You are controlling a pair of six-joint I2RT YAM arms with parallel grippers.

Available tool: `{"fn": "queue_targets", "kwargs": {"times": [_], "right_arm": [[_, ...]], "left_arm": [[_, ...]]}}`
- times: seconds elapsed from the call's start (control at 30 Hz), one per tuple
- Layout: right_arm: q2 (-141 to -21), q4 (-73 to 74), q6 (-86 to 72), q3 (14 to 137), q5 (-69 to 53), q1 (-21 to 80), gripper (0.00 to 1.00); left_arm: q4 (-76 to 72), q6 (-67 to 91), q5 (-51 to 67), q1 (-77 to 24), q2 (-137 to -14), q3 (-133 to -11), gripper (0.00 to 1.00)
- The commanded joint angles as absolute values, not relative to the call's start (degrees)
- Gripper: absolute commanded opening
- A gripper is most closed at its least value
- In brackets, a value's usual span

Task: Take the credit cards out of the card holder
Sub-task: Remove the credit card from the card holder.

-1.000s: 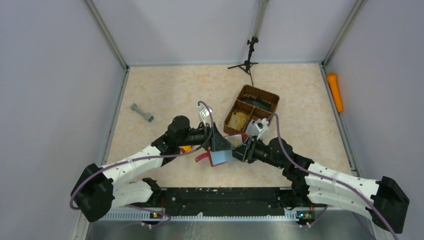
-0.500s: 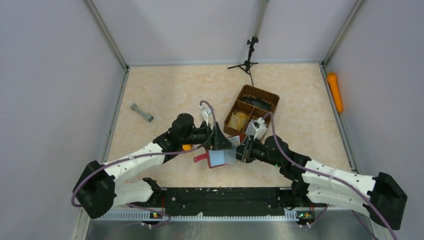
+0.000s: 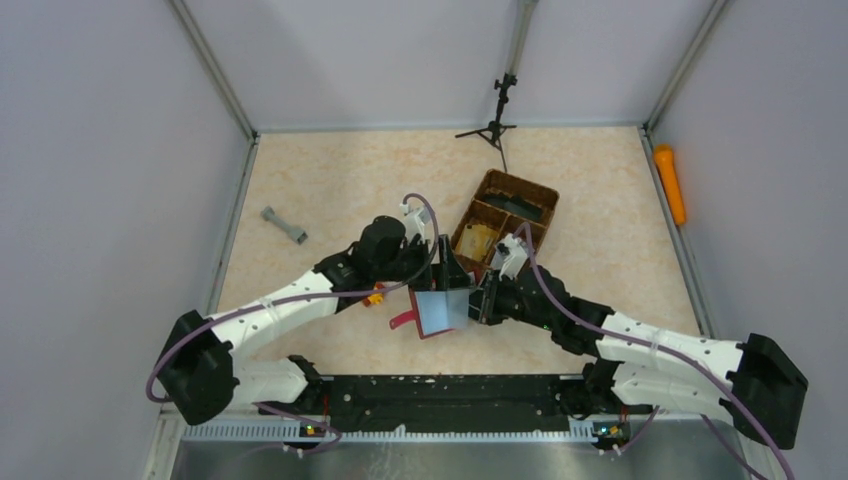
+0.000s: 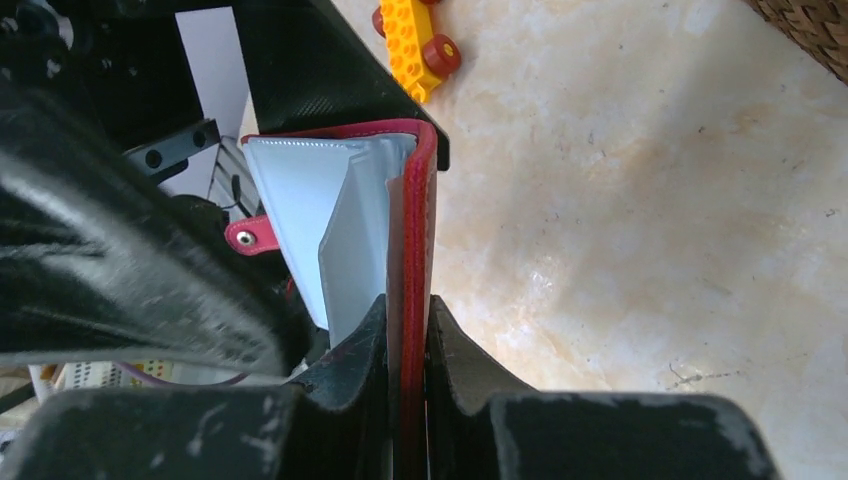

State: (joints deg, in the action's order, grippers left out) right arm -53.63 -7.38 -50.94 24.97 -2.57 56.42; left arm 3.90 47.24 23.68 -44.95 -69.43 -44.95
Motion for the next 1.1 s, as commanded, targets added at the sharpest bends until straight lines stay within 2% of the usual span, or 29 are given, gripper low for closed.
{"fn": "queue_targets", "kwargs": {"times": [0.0, 0.07, 0.27, 0.33, 0.53, 0.6, 0.73, 1.07], "right_arm": [[-54.52, -7.66, -48.63, 28.73, -0.81, 57.73, 0.0], [-54.56, -7.43, -48.38, 28.8, -0.56, 57.78, 0.0], [-52.71, -5.11, -47.86, 28.76, 2.3, 57.82, 0.0], [-51.8, -3.8, -47.94, 28.51, 4.4, 57.76, 0.0], [-49.17, -0.18, -49.38, 28.05, 9.55, 57.82, 0.0], [-47.95, -0.18, -49.67, 27.56, 9.13, 57.8, 0.0], [-44.32, -0.22, -50.19, 26.8, 8.62, 57.75, 0.0], [-43.97, 5.56, -47.71, 27.2, 11.88, 57.75, 0.0]], "left_arm": [[6.21, 47.91, 19.62, -45.51, -72.21, -48.47, 0.99], [7.59, 47.75, 18.48, -45.68, -73.24, -49.69, 0.98], [12.59, 46.05, 15.22, -45.88, -74.45, -51.41, 0.74], [14.84, 45.24, 14.41, -45.89, -73.84, -51.59, 0.7], [18.39, 42.41, 13.85, -45.82, -70.89, -50.06, 0.73], [18.39, 41.49, 14.98, -45.84, -70.8, -49.36, 0.64], [18.41, 41.0, 15.77, -45.54, -71.48, -47.84, 0.57], [28.6, 39.69, 4.52, -43.52, -64.26, -48.25, 0.6]]}}
